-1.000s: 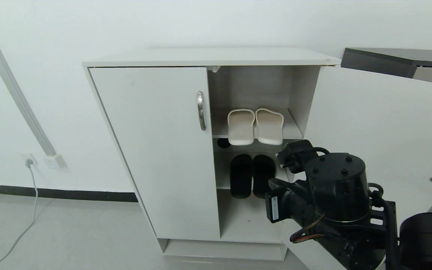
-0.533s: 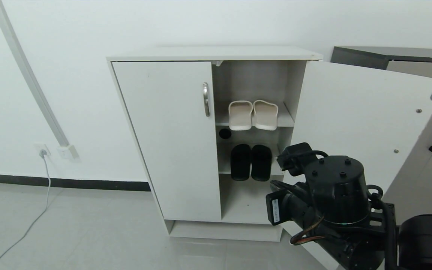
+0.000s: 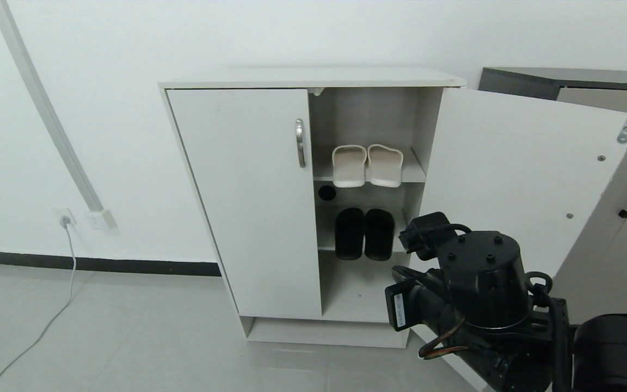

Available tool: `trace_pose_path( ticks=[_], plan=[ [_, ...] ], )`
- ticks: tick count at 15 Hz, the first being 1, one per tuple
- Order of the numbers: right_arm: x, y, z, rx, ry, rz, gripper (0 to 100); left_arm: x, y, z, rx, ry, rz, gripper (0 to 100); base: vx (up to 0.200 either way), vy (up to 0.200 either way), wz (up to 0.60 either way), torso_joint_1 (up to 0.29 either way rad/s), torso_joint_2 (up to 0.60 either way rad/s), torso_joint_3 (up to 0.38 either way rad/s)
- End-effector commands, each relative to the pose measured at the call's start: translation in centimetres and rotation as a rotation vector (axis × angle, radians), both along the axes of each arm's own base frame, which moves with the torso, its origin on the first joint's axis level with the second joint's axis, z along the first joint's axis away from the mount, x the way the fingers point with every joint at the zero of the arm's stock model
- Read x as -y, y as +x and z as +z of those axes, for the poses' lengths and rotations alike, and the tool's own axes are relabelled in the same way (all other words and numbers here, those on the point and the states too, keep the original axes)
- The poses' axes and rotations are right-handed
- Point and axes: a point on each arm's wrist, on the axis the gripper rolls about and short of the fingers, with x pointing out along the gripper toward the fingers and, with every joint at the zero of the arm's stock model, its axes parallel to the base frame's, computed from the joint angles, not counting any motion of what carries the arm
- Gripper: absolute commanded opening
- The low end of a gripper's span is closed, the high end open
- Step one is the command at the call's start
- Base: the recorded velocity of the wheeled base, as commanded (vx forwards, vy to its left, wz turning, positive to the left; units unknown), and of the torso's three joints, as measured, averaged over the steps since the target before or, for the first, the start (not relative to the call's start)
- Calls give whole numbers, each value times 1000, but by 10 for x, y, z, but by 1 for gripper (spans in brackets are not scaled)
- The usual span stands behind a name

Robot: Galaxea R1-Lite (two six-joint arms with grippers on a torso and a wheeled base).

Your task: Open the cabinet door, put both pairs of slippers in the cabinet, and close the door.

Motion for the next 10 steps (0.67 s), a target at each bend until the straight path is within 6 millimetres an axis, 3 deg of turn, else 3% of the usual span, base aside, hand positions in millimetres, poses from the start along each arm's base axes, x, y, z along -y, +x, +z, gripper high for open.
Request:
trace_pose_path(
  ticks=[1, 6, 10],
  plan=[
    [-1, 0, -1, -2, -3, 2, 0, 0, 0, 0, -1, 0, 1, 0, 0, 0, 0, 0, 0, 0],
    [-1, 1, -1, 0, -2, -3, 0, 0, 0, 0, -1, 1, 1, 0, 0, 0, 0, 0, -22, -25],
    [0, 1, 0, 2, 0, -3, 0, 0, 0, 0, -1, 0, 1, 0, 0, 0, 0, 38, -310, -320]
  ],
)
